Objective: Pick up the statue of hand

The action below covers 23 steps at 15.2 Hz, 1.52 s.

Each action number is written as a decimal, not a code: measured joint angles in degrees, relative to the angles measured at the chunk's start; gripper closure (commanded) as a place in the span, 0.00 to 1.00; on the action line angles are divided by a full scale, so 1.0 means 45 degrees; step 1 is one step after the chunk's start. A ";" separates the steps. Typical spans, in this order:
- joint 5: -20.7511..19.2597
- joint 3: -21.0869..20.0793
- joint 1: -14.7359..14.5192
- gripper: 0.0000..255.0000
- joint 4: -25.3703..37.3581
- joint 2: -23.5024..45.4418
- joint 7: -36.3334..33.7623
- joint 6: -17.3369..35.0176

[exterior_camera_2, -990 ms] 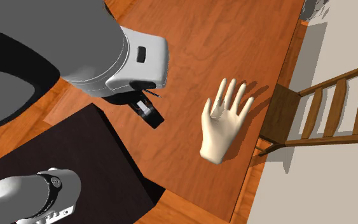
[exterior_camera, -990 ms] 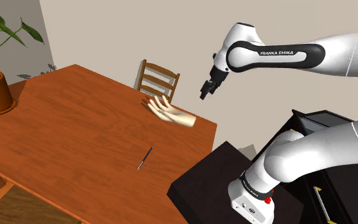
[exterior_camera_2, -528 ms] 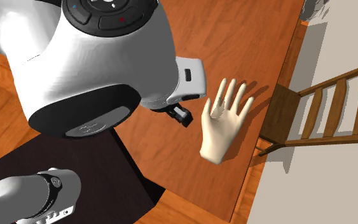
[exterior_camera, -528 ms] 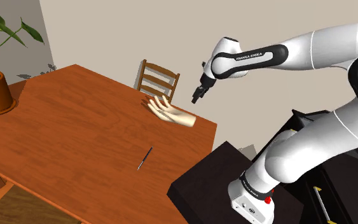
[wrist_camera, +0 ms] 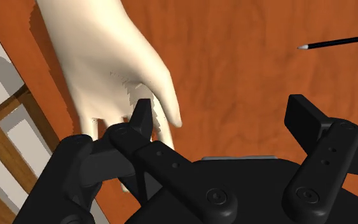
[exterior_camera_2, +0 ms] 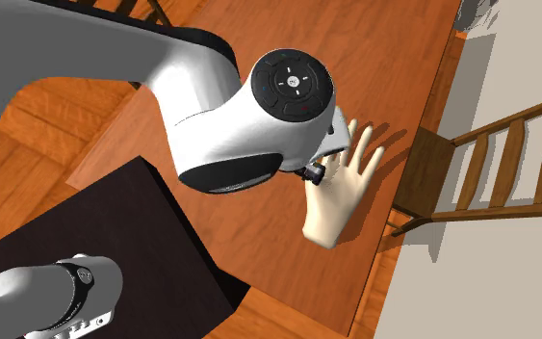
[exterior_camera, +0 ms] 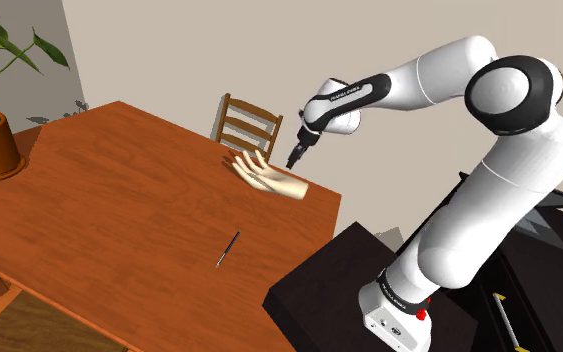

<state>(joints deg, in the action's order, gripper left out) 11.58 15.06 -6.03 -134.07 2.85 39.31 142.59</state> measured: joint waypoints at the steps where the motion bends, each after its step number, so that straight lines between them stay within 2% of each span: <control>1: 0.0432 -0.0035 0.0044 0.00 0.0334 0.0561 0.0568 0.0169; 8: 0.2787 -0.1004 0.0980 0.00 0.3373 0.4471 0.3910 0.0608; 13: 0.3410 -0.1778 0.1592 0.00 0.5502 0.6723 0.5260 0.0585; 21: 0.3805 -0.2172 0.1898 0.00 0.6105 0.8000 0.5833 0.1224; 22: 0.3819 -0.2187 0.1911 1.00 0.6127 0.8050 0.5853 0.1252; 23: 0.3828 -0.2206 0.1908 1.00 0.6133 0.8067 0.5863 0.1249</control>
<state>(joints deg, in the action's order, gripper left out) 28.80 5.13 2.56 -106.47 39.15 65.69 148.21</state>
